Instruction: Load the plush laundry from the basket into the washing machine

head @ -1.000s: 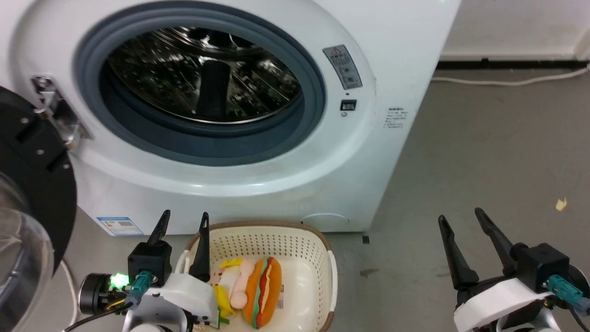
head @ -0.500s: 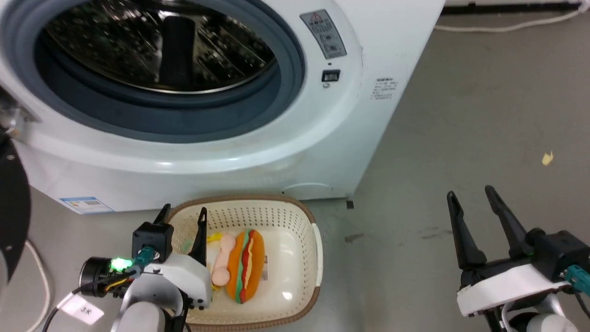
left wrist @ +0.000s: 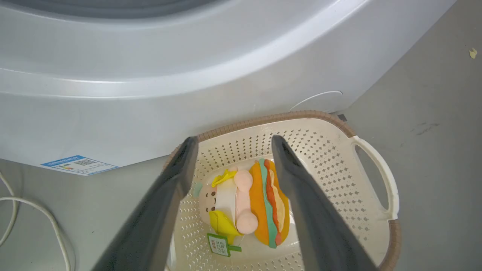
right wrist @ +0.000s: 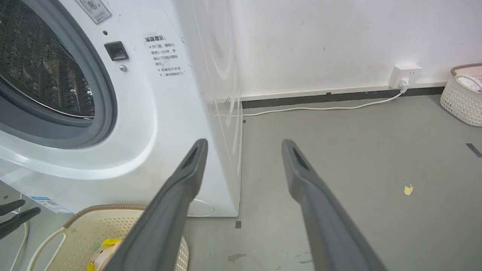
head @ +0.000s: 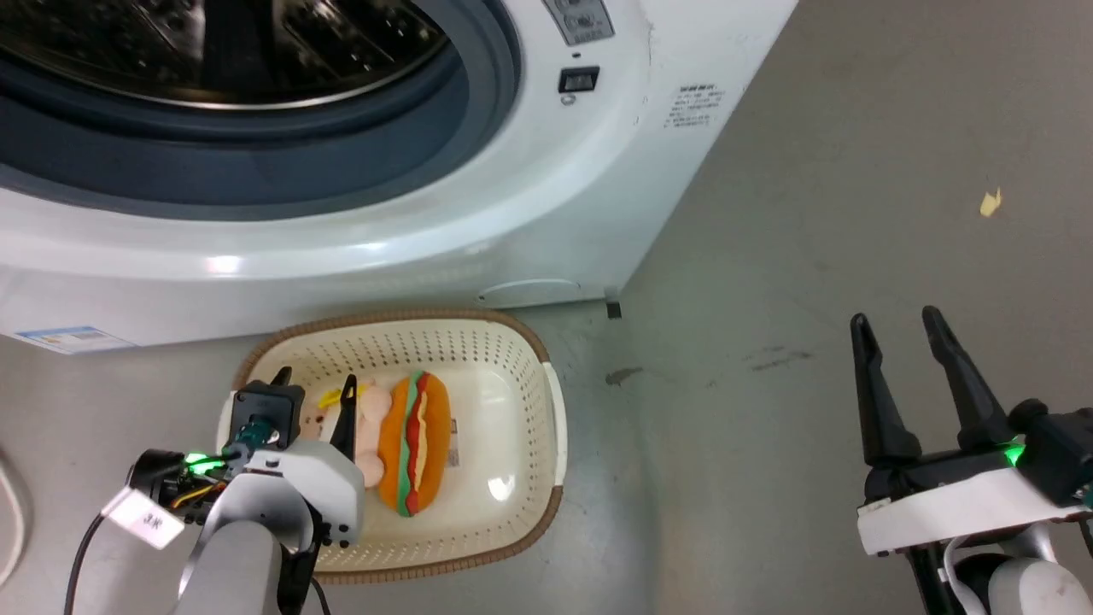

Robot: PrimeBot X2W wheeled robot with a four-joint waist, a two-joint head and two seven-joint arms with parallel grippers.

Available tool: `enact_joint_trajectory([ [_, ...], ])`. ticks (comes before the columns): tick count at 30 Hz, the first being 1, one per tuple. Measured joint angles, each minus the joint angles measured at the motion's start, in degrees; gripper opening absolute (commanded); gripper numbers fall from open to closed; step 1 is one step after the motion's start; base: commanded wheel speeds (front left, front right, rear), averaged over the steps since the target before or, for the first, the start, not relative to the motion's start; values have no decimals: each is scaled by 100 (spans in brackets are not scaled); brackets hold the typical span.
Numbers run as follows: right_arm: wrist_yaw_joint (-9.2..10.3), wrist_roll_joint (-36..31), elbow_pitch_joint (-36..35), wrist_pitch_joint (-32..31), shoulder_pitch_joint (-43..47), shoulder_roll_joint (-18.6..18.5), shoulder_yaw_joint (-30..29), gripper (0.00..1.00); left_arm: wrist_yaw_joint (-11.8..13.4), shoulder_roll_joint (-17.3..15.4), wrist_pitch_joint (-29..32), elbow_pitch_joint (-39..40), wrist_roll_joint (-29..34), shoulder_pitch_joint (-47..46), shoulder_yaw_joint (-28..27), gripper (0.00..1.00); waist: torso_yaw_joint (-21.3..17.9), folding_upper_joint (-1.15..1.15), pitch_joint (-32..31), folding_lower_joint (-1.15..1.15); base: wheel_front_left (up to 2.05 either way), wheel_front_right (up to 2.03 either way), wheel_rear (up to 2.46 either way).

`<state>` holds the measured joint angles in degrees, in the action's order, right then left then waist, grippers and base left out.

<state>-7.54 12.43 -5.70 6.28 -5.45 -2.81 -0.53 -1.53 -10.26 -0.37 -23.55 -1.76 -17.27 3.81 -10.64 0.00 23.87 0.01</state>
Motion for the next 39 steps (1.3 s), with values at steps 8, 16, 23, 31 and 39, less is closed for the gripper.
enact_joint_trajectory([
  [8, 0, 165, -73, 90, -32, 0, -11, 100, -67, -170, 261, -610, -2, -363, 116, 100, -111, 0, 362, 0, 0, 0, 0],
  [16, 0, 394, -203, 199, -127, 0, -9, 100, -170, -341, 870, -1403, -37, -897, 304, 100, -252, 0, 827, 0, 0, 0, 0],
  [23, 0, 555, -275, 291, -130, 0, -20, 100, -270, -453, 1198, -1893, -40, -1334, 515, 100, -375, 0, 1192, 0, 0, 0, 0],
  [31, 0, 736, -393, 353, -186, 0, -42, 100, -346, -488, 1674, -2382, -44, -1765, 813, 100, -509, 0, 1544, 0, 0, 0, 0],
  [39, 0, 975, -522, 456, -219, 0, -92, 100, -376, -532, 1825, -2826, -171, -2295, 972, 100, -645, 0, 1974, 0, 0, 0, 0],
])
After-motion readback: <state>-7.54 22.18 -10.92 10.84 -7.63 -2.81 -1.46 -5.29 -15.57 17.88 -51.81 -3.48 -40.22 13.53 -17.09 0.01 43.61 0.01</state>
